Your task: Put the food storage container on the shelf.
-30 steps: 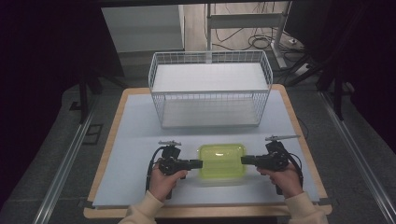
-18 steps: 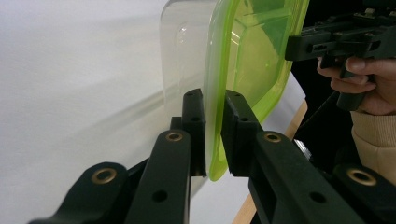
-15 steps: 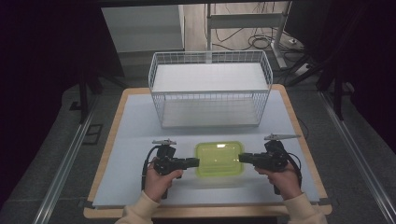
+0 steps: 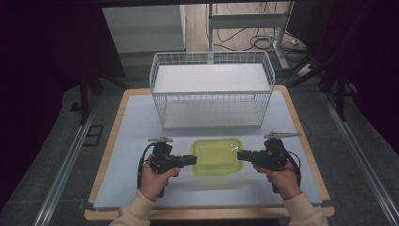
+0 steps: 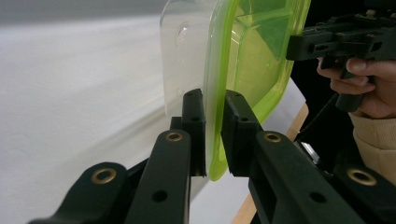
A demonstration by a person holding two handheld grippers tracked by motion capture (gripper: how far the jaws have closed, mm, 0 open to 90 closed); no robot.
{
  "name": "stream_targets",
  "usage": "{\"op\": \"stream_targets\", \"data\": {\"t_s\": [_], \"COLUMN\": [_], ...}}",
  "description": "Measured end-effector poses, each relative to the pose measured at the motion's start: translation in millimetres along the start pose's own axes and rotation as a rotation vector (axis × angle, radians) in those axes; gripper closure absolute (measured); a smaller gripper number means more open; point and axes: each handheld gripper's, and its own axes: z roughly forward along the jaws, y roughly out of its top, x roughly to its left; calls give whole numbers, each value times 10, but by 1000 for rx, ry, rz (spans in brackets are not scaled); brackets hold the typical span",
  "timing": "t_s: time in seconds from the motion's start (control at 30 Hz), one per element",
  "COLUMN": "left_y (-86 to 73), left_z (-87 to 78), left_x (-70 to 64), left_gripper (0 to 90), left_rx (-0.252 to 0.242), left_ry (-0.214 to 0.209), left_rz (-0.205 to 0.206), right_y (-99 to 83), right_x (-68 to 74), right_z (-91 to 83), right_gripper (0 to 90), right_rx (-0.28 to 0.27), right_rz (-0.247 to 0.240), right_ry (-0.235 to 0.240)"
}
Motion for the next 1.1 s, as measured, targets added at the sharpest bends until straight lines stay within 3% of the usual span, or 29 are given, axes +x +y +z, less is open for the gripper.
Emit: {"op": "stream_targets", "data": {"t_s": [0.4, 1.1], "left_y": [167, 452], "left_z": [-85, -209], "left_x": [-30, -93], "left_gripper": [806, 806], "left_rx": [-8, -41], "left_ry": [15, 14], "left_rz": [23, 47], "right_y": [124, 380], "right_x": [102, 140], "right_z": [-26, -96], "right_gripper": [799, 799], "right_rx": [-35, -87], "right_rz": [-13, -24], "right_ry": [-19, -23]}}
